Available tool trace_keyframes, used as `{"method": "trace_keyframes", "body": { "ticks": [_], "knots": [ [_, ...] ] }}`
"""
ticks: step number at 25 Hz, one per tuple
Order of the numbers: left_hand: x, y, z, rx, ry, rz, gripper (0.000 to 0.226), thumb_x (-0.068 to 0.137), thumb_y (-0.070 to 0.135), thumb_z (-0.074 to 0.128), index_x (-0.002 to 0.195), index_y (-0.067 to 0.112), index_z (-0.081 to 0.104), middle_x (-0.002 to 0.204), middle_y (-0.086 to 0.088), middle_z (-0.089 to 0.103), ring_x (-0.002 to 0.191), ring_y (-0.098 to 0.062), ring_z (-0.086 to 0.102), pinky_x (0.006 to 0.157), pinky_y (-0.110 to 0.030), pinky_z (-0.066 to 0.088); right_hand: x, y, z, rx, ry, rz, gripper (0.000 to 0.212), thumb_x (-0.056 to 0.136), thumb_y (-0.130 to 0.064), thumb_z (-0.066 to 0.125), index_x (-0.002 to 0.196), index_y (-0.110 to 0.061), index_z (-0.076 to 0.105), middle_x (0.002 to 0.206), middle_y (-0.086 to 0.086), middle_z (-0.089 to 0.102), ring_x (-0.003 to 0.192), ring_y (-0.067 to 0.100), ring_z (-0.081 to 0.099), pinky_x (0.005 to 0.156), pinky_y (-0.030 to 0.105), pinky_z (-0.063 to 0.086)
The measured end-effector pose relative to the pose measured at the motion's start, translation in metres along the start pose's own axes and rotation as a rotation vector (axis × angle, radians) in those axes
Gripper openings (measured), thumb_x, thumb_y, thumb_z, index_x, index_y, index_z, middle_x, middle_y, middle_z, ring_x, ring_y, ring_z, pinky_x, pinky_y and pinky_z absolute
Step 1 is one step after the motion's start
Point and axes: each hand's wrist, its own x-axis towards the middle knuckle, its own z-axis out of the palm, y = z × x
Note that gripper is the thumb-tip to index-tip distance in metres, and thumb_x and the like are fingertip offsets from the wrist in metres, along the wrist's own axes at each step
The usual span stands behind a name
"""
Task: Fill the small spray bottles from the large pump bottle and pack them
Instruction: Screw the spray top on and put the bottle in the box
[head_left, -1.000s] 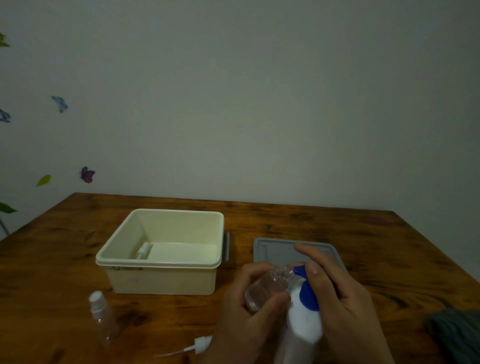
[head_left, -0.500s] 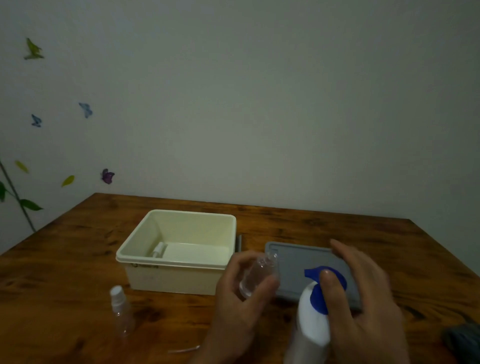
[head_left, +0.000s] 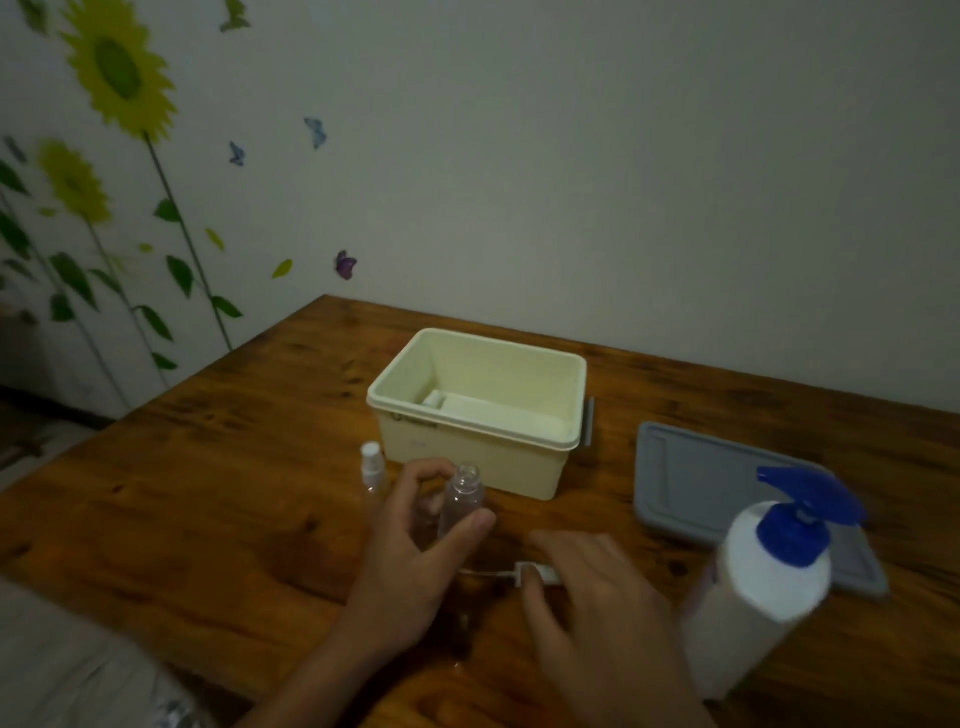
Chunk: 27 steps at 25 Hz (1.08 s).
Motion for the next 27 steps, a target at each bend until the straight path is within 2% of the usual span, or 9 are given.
{"method": "trace_keyframes", "body": {
  "ticks": [3, 5, 8, 12, 15, 18, 20, 22, 27],
  "knots": [
    [-0.006, -0.009, -0.011, 0.046, 0.0, -0.047, 0.045, 0.074, 0.045, 0.072, 0.111, 0.027, 0.054, 0.103, -0.005, 0.066, 0.092, -0.022, 0.067, 0.077, -0.047, 0.057, 0.017, 0.006, 0.015, -0.093, -0.023, -0.047, 0.027, 0.077, -0.037, 0.058, 0.103, -0.032, 0.061, 0.098, -0.016, 0.064, 0.097, 0.01, 0.057, 0.076, 0.026, 0.05],
    [-0.008, -0.011, -0.013, 0.04, -0.006, -0.065, 0.045, 0.075, 0.047, 0.071, 0.111, 0.028, 0.053, 0.106, -0.006, 0.067, 0.095, -0.024, 0.067, 0.08, -0.053, 0.055, 0.019, 0.007, 0.023, -0.149, -0.086, -0.063, 0.034, 0.084, -0.042, 0.049, 0.117, -0.034, 0.053, 0.113, -0.018, 0.058, 0.111, 0.009, 0.046, 0.088, 0.028, 0.043],
    [-0.008, -0.012, -0.012, 0.047, -0.02, -0.06, 0.044, 0.077, 0.048, 0.07, 0.112, 0.027, 0.052, 0.105, -0.005, 0.069, 0.097, -0.024, 0.066, 0.082, -0.055, 0.054, 0.021, 0.013, 0.029, -0.178, -0.12, -0.042, 0.037, 0.088, -0.045, 0.04, 0.123, -0.036, 0.046, 0.123, -0.017, 0.051, 0.115, 0.009, 0.037, 0.091, 0.029, 0.036],
    [-0.01, -0.012, -0.011, 0.079, -0.034, -0.063, 0.042, 0.075, 0.051, 0.068, 0.109, 0.034, 0.051, 0.098, -0.002, 0.067, 0.09, -0.021, 0.066, 0.079, -0.051, 0.055, 0.019, 0.018, 0.031, -0.221, -0.135, -0.049, 0.03, 0.091, -0.045, 0.038, 0.118, -0.036, 0.049, 0.119, -0.014, 0.051, 0.111, 0.01, 0.038, 0.088, 0.028, 0.036],
    [-0.01, -0.012, -0.011, 0.064, -0.038, -0.056, 0.038, 0.076, 0.048, 0.068, 0.107, 0.035, 0.051, 0.096, 0.002, 0.067, 0.089, -0.018, 0.067, 0.078, -0.045, 0.057, 0.022, 0.02, 0.032, -0.142, -0.029, -0.008, 0.021, 0.087, -0.043, 0.05, 0.105, -0.033, 0.057, 0.1, -0.011, 0.053, 0.092, 0.009, 0.046, 0.076, 0.021, 0.039],
    [-0.01, -0.012, -0.012, 0.072, -0.017, -0.037, 0.038, 0.075, 0.048, 0.069, 0.106, 0.035, 0.053, 0.096, 0.006, 0.066, 0.089, -0.015, 0.065, 0.075, -0.033, 0.057, 0.026, 0.016, 0.019, 0.054, 0.194, 0.048, 0.016, 0.076, -0.024, 0.072, 0.088, -0.028, 0.062, 0.084, -0.009, 0.053, 0.073, 0.005, 0.048, 0.063, 0.006, 0.036],
    [-0.01, -0.013, -0.013, 0.075, -0.021, -0.02, 0.037, 0.077, 0.045, 0.069, 0.108, 0.031, 0.053, 0.098, 0.006, 0.064, 0.091, -0.014, 0.064, 0.075, -0.028, 0.055, 0.028, 0.01, 0.005, 0.21, 0.294, 0.035, 0.023, 0.073, -0.016, 0.074, 0.085, -0.029, 0.06, 0.085, -0.01, 0.056, 0.08, 0.004, 0.053, 0.062, 0.004, 0.04],
    [-0.009, -0.014, -0.013, 0.059, -0.036, -0.011, 0.038, 0.079, 0.041, 0.07, 0.11, 0.025, 0.053, 0.1, 0.001, 0.063, 0.092, -0.018, 0.064, 0.077, -0.036, 0.056, 0.03, 0.0, -0.009, 0.356, 0.314, -0.023, 0.026, 0.074, -0.013, 0.074, 0.085, -0.029, 0.058, 0.09, -0.013, 0.055, 0.083, 0.005, 0.056, 0.061, 0.009, 0.045],
    [-0.008, -0.013, -0.012, 0.031, -0.041, 0.013, 0.033, 0.082, 0.032, 0.07, 0.108, 0.022, 0.054, 0.098, -0.001, 0.064, 0.089, -0.02, 0.064, 0.074, -0.035, 0.055, 0.029, -0.012, -0.025, 0.303, 0.344, -0.174, 0.022, 0.074, -0.031, 0.057, 0.095, -0.026, 0.057, 0.099, -0.006, 0.055, 0.092, -0.004, 0.052, 0.072, 0.001, 0.041]
  ]
}}
